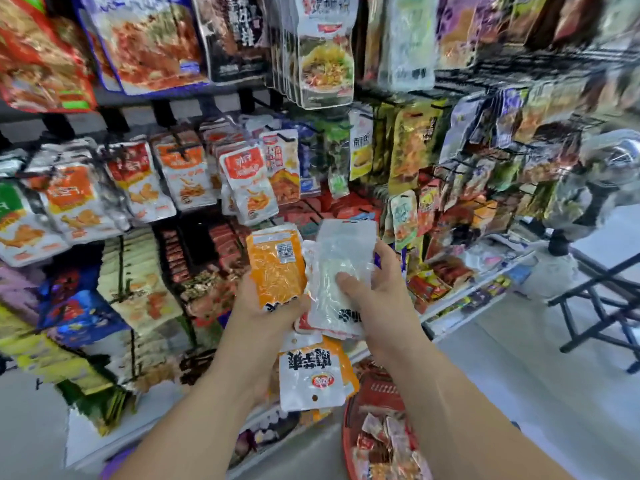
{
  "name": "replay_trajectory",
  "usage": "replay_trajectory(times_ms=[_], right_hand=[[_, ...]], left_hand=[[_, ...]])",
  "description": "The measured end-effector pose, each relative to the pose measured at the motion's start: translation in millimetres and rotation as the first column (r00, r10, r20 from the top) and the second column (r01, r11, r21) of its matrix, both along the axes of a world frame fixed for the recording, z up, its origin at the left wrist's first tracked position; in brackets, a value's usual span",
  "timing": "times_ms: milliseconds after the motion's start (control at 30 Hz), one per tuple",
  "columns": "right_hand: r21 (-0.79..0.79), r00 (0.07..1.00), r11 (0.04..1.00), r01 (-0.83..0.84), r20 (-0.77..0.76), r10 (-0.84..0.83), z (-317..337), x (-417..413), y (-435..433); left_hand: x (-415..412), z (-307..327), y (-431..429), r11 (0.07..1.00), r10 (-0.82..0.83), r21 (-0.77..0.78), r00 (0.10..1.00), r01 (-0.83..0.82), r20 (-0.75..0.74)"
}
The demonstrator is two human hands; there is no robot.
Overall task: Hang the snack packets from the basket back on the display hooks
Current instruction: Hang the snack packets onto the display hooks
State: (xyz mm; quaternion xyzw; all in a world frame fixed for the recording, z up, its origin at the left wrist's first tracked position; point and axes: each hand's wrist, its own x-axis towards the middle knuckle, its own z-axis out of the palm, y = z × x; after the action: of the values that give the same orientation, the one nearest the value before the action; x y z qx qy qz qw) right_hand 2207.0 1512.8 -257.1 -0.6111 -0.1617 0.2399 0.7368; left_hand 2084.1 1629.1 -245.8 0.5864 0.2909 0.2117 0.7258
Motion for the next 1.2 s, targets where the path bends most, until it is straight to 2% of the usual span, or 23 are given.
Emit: replay_trajectory(times_ms=[167,367,633,867,967,1200], right_hand=[[0.055,0.992,0.991,-0.123,0.040,0.121,0,67,-52],[0.079,0.980,0.978,-0.193,-0.043,0.197,-6,120,-96],[0.144,0.993,0.989,-0.033,-0.111,0.049,-14,162,-124],[0.121,0.999,0.993,0.002,-0.032,0.002,-5,177,-130],[0.128,1.000,0.992,0.002,-0.014,0.000,0,176,-124],[0.028,0.998,0.998,0.049,0.031,-0.049,8,167,-81]], left_hand=[[65,5,-56,0.996,0.083,0.010,0.997,-0.083,0.006],[118,9,-102,0.986,0.168,-0.028,0.985,-0.167,0.027],[166,6,-133,0.971,0.239,-0.014,0.971,-0.239,0.006],[187,5,-126,0.985,0.173,0.030,0.984,-0.172,-0.039],[191,5,-115,0.979,0.197,0.055,0.978,-0.194,-0.061],[191,10,-77,0.999,0.044,-0.032,0.999,-0.044,-0.001]])
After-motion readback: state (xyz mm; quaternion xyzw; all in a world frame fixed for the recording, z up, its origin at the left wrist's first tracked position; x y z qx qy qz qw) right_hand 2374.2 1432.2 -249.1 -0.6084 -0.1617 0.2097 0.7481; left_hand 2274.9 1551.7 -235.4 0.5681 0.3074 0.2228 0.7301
